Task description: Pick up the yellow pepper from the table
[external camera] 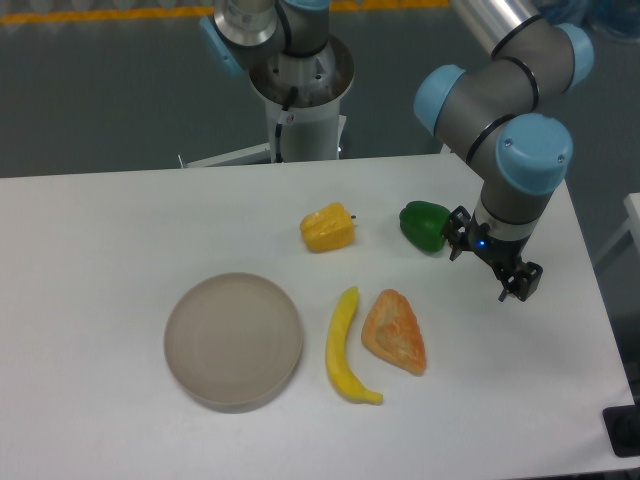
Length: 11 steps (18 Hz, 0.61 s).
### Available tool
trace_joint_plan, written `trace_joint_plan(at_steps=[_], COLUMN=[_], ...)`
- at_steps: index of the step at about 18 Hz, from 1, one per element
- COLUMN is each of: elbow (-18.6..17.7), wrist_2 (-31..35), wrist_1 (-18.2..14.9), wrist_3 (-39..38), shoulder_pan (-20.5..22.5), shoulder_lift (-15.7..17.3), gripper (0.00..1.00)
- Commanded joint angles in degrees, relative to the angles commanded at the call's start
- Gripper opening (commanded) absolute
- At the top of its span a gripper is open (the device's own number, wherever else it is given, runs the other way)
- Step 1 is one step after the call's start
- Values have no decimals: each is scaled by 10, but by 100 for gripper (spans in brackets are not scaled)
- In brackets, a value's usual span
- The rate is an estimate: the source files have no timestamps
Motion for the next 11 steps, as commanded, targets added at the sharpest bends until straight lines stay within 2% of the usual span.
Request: trace_joint_plan(at_steps=[11], elbow=[-11], wrist_2=[-8], wrist_1=[-4], wrist_3=[-7], shoulder_pan=[-1], shoulder_lift=[7], gripper=[100])
